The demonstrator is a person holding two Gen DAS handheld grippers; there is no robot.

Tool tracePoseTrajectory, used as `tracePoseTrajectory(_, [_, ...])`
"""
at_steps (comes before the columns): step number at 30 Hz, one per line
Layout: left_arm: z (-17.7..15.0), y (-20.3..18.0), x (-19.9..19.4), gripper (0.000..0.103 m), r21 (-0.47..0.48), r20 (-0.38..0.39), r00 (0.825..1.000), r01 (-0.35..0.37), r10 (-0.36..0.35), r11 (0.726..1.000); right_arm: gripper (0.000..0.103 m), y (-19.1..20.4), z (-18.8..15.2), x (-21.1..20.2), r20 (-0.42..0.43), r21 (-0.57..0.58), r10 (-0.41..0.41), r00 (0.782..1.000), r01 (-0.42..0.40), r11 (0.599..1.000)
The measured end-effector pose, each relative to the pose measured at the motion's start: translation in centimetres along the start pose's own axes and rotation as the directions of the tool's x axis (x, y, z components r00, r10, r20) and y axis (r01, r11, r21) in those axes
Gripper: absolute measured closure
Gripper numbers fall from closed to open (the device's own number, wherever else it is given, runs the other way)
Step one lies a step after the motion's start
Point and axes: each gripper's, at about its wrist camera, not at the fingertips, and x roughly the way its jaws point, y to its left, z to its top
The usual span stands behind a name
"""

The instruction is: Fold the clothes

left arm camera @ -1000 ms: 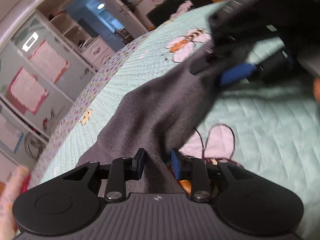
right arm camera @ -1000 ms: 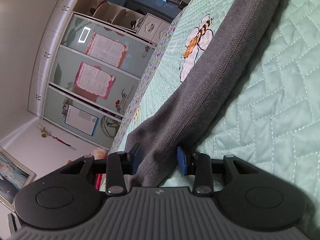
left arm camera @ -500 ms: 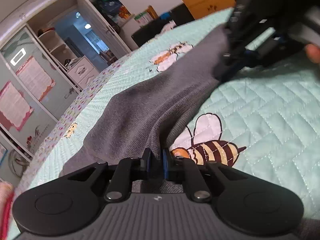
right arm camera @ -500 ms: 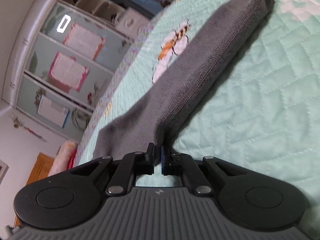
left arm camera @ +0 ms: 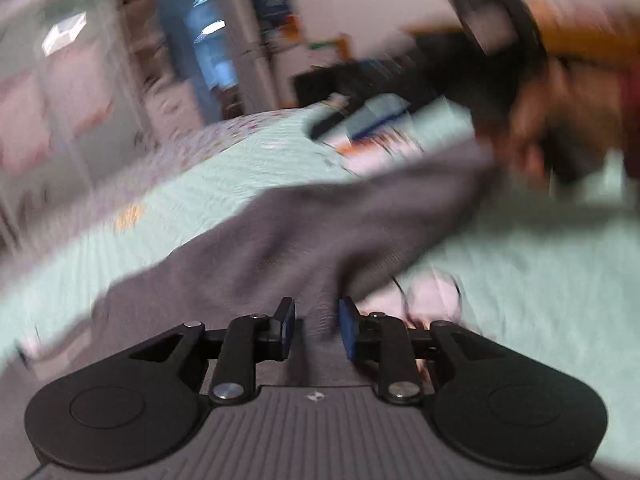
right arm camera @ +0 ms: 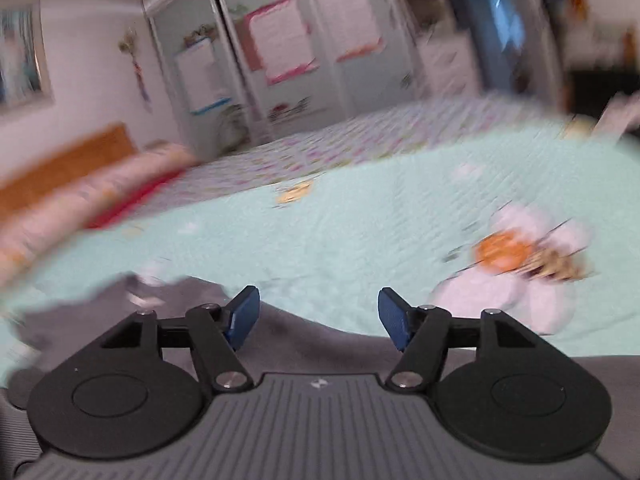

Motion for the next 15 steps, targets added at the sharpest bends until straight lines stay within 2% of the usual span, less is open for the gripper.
tracePoseTrajectory(2, [0.9, 2.8, -0.8, 0.07, -0.17, 0.04, 0.998, 0.053, -0.047, 0.984, 0.037, -1.3, 0.5, 1.5, -0.038, 0.028, 0.067, 0.997, -0.065, 0.997])
tracePoseTrajectory(4, [2.2, 5.1, -0.5, 0.07, -0.29, 0.073, 0.997, 0.049, -0.029, 0.956, 0.037, -2.0, 0.7, 2.7, -0.078, 0.03, 0.106, 0.991, -0.104, 0.994])
tracePoseTrajectory(6, [3.7, 7.1, 1.5, 0.071, -0.362, 0.048, 0.999, 0.012, 0.006, 0.932, 0.037, -2.8, 1.0, 3.8, -0.117, 0.034, 0.145, 0.983, -0.142, 0.989])
tracePoseTrajectory(9, [4.9, 10.8, 4.8, 0.072, -0.517, 0.038, 0.998, 0.055, -0.042, 0.854, 0.037, -3.8, 1.2, 5.0, -0.159, 0.046, 0.183, 0.97, -0.178, 0.983])
tracePoseTrajectory(11, [5.0, 12.1, 7.3, 0.072, -0.561, 0.004, 0.999, 0.036, -0.041, 0.827, 0.037, -4.0, 1.3, 5.4, -0.171, 0.049, 0.188, 0.967, -0.182, 0.982])
tracePoseTrajectory(15, [2.7, 14.2, 11.7, 0.073, -0.655, -0.058, 0.997, 0.0, -0.05, 0.756, 0.037, -2.8, 1.7, 6.1, -0.214, 0.065, 0.287, 0.934, -0.279, 0.958])
